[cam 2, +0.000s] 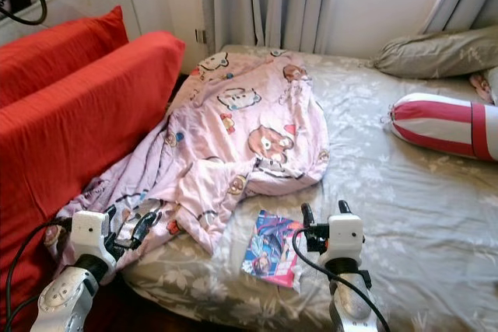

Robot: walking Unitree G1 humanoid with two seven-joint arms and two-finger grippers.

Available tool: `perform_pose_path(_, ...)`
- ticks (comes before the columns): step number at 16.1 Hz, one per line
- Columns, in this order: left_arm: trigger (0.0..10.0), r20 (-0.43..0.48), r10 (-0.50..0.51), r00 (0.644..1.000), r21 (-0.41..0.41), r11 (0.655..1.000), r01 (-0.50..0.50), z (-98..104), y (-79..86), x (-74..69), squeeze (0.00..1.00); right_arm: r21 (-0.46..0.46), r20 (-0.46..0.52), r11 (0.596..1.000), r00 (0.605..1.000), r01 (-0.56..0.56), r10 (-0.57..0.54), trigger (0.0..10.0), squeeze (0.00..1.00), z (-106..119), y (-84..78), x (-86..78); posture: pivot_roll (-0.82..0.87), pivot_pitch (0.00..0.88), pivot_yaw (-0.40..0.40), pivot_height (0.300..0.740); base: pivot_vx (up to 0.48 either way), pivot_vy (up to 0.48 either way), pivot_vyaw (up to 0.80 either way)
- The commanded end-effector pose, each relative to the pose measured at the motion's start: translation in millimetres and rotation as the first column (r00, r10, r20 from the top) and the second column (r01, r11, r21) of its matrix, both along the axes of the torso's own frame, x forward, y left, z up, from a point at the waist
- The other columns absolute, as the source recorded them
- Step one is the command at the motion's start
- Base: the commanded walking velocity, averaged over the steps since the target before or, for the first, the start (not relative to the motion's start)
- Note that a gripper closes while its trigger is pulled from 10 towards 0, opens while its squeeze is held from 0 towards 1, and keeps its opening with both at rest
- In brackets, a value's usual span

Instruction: Clean up the room

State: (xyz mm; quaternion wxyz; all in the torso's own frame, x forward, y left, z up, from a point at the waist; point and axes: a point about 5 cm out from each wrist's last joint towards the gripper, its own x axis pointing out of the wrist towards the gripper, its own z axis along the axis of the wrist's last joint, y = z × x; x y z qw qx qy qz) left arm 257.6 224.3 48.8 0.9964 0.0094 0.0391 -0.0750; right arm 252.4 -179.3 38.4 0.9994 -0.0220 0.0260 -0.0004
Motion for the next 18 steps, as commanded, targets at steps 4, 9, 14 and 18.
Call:
perform_pose_path(4,10.0,-0.01,0.003,1.0,-0.006,1.0,-0.003,-0.5,0.1,-0.9,0.0,-0.007,-0.012,1.0,1.0,-0.002,0.002,10.0,0.0,-1.8,-0.3,-0.3,-0.02,0.031,-0.045,0.685,0.0,0.0,0.0)
perform_pose_path(9,10.0,-0.014,0.001,1.0,0.0,1.0,-0.001,-0.8,0.2,-1.0,0.0,-0.003,-0.027,1.0,1.0,-0.002,0.002,10.0,0.0,-4.2,0.3,0.2,-0.02,0.032,-0.044,0.68,0.0,0.0,0.0)
perform_pose_path(14,10.0,-0.014,0.002,1.0,-0.001,1.0,-0.002,-0.6,0.0,-0.9,0.0,0.0,-0.02,1.0,1.0,-0.006,0.006,10.0,0.0,-4.1,1.8,-0.4,-0.02,0.032,-0.043,0.665,0.0,0.0,0.0)
perform_pose_path(18,10.0,-0.015,0.003,1.0,0.0,1.0,-0.003,-0.7,0.2,-0.8,0.0,0.0,-0.025,1.0,1.0,-0.006,0.006,10.0,0.0,-5.1,2.2,-0.5,-0.02,0.034,-0.043,0.665,0.0,0.0,0.0)
